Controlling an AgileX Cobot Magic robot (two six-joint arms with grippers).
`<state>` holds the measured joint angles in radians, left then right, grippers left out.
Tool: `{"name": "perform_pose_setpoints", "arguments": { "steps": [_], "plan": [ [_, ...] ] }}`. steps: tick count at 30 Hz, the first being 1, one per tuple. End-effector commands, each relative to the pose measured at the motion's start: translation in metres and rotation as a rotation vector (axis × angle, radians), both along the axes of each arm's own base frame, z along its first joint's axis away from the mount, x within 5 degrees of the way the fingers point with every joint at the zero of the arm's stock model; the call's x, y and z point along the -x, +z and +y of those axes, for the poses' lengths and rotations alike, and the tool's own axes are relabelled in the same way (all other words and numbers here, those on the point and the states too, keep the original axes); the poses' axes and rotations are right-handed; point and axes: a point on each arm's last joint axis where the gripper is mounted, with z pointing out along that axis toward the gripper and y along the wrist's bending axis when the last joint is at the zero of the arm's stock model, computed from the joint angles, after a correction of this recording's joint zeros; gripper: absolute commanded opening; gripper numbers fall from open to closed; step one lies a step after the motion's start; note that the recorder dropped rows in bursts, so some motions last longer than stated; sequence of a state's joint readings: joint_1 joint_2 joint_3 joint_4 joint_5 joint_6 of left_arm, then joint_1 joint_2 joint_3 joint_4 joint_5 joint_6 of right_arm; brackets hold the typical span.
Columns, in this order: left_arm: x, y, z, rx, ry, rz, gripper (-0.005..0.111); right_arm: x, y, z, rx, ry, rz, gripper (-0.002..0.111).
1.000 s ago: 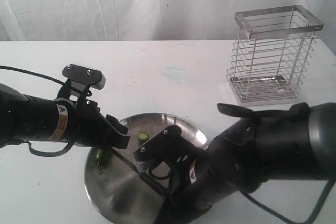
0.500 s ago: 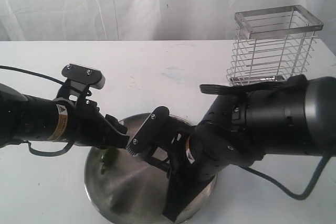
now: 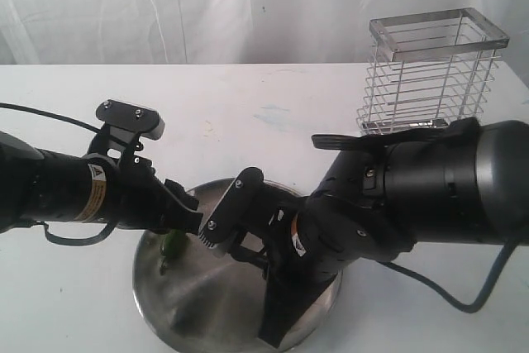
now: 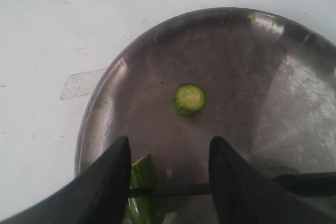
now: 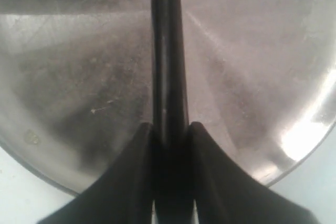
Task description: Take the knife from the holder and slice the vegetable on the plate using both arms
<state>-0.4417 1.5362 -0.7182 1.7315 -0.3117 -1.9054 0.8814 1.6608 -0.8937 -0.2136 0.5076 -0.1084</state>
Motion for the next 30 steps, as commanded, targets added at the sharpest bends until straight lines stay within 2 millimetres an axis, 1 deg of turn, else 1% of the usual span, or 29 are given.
{"name": "perform_pose_setpoints", "arguments": {
  "steps": [1,5,8,14,22,24,30],
  "plan": [
    [0.002,0.002,0.002,-0.008,0.005,-0.009,0.051,-0.006,0.003,0.000,0.043,0.040,-0.029,0.000],
    [0.001,0.002,0.002,-0.009,0.007,-0.010,0.051,-0.014,0.006,0.000,0.043,0.029,-0.041,0.000],
    [0.001,0.002,0.002,-0.009,0.007,-0.010,0.051,-0.016,0.008,0.001,0.055,0.046,-0.047,0.000],
    [0.001,0.002,0.003,-0.012,0.010,-0.012,0.051,-0.016,0.003,0.000,0.096,0.095,-0.039,0.000],
    [0.001,0.002,0.003,-0.012,0.010,-0.012,0.051,-0.018,-0.007,0.001,0.132,0.115,-0.029,0.000],
    [0.001,0.002,0.003,-0.012,0.010,-0.012,0.051,-0.019,-0.007,0.002,0.128,0.121,-0.039,0.000],
    [0.001,0.002,0.003,-0.012,0.010,-0.012,0.051,-0.026,0.004,0.009,0.113,0.129,-0.078,0.000]
  ]
}}
